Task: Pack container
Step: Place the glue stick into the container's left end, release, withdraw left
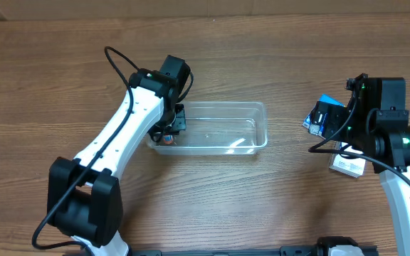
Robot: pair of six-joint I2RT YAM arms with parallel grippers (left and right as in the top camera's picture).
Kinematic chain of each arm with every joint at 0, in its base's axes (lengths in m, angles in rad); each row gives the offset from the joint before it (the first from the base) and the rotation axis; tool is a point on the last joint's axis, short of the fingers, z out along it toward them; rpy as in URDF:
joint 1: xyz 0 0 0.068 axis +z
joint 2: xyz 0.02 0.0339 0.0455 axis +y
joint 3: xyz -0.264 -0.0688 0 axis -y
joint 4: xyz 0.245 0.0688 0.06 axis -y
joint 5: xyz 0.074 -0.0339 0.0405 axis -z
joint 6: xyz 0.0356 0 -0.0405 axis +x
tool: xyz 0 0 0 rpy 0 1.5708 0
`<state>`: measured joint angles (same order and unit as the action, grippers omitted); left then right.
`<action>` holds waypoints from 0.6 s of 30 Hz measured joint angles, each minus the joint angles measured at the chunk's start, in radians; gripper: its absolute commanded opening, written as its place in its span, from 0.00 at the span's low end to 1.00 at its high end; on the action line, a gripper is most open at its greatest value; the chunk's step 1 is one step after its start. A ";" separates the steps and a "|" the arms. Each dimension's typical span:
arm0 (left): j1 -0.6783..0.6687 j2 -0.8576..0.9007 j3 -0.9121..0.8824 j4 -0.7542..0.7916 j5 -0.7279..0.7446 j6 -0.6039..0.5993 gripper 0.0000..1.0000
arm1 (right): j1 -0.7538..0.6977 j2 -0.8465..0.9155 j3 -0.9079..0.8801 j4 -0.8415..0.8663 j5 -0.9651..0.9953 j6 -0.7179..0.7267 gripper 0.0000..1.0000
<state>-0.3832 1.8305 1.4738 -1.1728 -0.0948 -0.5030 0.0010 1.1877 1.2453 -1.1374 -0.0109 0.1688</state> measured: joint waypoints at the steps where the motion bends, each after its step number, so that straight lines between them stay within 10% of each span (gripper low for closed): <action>1: 0.000 0.007 0.000 0.007 0.000 0.000 0.04 | 0.000 0.000 0.000 0.000 0.000 0.000 1.00; 11: 0.032 0.009 -0.039 0.018 0.000 0.000 0.05 | 0.000 0.009 0.000 0.000 0.000 0.003 1.00; 14: 0.032 0.009 -0.039 0.007 0.000 0.000 0.41 | 0.000 0.017 0.000 0.000 0.000 0.003 1.00; 18: 0.032 0.009 -0.041 -0.021 0.002 -0.012 0.59 | 0.000 0.017 0.000 0.000 0.000 0.003 1.00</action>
<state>-0.3515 1.8397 1.4326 -1.1942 -0.0933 -0.5148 0.0010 1.2045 1.2453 -1.1374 -0.0109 0.1715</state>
